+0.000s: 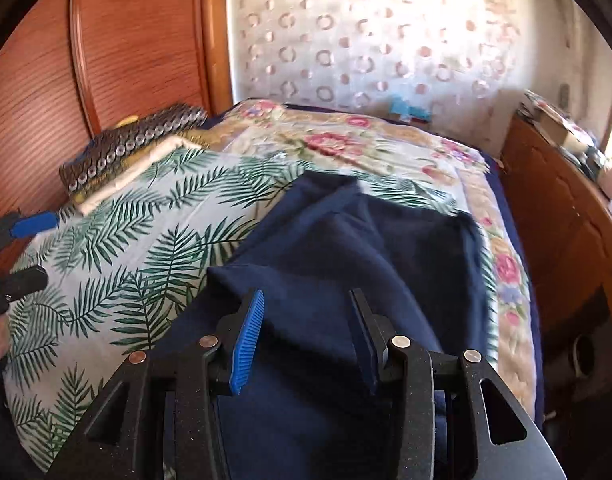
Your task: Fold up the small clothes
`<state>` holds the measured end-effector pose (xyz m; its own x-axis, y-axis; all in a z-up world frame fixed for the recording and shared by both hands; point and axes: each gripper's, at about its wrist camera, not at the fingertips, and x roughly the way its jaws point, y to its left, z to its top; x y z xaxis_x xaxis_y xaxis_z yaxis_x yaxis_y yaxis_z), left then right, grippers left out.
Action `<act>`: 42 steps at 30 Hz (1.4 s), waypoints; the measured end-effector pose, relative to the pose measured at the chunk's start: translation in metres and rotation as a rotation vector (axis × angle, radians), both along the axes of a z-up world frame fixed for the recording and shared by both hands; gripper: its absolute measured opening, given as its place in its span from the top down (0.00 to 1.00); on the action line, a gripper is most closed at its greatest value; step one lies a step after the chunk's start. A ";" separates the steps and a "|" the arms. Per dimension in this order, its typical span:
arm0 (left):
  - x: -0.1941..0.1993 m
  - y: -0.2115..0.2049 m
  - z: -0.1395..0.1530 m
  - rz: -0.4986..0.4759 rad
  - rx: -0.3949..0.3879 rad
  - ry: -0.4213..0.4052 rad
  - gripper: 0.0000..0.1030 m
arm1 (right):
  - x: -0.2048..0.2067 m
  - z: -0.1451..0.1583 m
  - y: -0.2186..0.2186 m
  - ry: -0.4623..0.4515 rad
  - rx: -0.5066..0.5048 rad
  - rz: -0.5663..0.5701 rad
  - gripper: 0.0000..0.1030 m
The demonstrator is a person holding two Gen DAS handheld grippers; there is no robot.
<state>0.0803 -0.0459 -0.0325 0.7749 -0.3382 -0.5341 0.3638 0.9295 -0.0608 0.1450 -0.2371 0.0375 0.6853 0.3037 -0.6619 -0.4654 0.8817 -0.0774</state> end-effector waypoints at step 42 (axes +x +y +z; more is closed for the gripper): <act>0.090 -0.030 -0.027 -0.051 0.048 0.145 0.22 | 0.160 0.046 -0.115 -0.013 0.048 -0.148 0.96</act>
<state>0.1706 -0.0757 -0.0590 0.6711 -0.3466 -0.6554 0.4010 0.9132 -0.0723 0.3048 -0.3520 0.0831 0.7332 0.2294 -0.6401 -0.3291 0.9435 -0.0388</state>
